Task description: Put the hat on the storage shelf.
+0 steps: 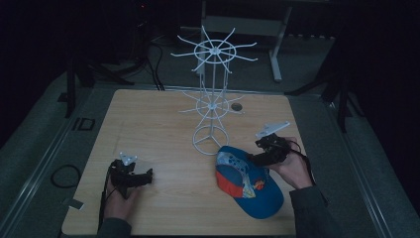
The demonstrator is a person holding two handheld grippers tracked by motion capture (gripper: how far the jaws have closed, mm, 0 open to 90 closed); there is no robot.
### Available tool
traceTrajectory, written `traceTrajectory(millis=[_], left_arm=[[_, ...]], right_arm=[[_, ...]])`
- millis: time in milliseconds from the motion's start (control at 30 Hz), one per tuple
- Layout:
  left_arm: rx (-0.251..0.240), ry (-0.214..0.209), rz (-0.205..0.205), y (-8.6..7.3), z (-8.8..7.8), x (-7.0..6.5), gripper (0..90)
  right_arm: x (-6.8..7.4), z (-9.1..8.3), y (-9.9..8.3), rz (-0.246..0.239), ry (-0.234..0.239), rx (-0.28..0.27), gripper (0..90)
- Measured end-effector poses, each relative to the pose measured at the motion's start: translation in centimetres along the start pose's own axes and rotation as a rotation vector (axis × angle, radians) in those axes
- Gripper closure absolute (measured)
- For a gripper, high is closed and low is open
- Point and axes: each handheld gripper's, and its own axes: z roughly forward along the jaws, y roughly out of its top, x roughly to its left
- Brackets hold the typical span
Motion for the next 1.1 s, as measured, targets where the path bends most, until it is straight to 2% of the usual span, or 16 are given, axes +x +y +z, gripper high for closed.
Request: traceTrajectory(millis=[233, 500, 633, 867, 1033, 1100], left_arm=[[0.0, 0.001, 0.001, 0.0, 0.0, 0.0, 3.9], [0.001, 0.0, 0.0, 0.0, 0.0, 0.0, 3.9], [0.002, 0.001, 0.001, 0.0, 0.0, 0.0, 3.9], [0.002, 0.0, -0.001, 0.0, 0.0, 0.0, 3.9], [0.003, 0.0, 0.0, 0.0, 0.0, 0.0, 3.9], [0.003, 0.0, 0.0, 0.0, 0.0, 0.0, 3.8]], right_arm=[[-0.2, 1.3, 1.1, 0.029, 0.049, 0.005, 32.7], [-0.3, 2.7, 1.5, 0.043, 0.057, 0.016, 30.0], [-0.1, 3.6, 1.6, 0.035, 0.061, 0.046, 29.3], [-0.1, 5.3, 1.8, 0.052, 0.074, 0.096, 29.3], [-0.2, 5.9, 1.8, 0.057, 0.079, 0.117, 29.9], [-0.3, 6.4, 1.9, 0.075, 0.091, 0.136, 32.8]])
